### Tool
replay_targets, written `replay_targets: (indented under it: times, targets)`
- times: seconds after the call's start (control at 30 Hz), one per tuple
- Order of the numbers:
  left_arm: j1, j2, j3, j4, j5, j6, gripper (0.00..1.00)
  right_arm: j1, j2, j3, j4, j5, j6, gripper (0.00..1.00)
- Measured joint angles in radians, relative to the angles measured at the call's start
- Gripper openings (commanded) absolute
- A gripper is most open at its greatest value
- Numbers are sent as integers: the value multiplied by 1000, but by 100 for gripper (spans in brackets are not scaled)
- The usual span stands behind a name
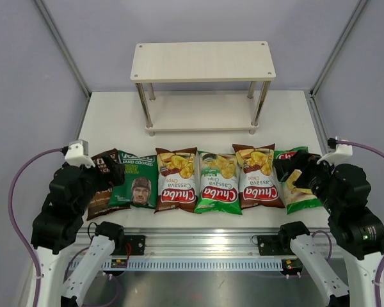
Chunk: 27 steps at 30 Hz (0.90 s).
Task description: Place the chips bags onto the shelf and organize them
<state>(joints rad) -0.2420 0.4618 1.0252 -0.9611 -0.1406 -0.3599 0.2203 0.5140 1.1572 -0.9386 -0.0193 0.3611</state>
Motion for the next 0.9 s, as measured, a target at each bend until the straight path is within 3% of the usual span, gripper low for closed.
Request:
replay_targets:
  times: [0.23,0.37,0.67,0.9]
  targets:
    - [0,60,-44,48,15,-56,99,0,0,-24,38,-26,12,100]
    - [0,127,-111,108,106,-81,99,0,-8,-87,85,-89,29,99]
    - [0,362,-309,355,268,-175,99,0,-13,-155,150,-191,61,99]
    - [-22,575,-395,548,414,-210,92,0,-1,-169,177,-236,67,99]
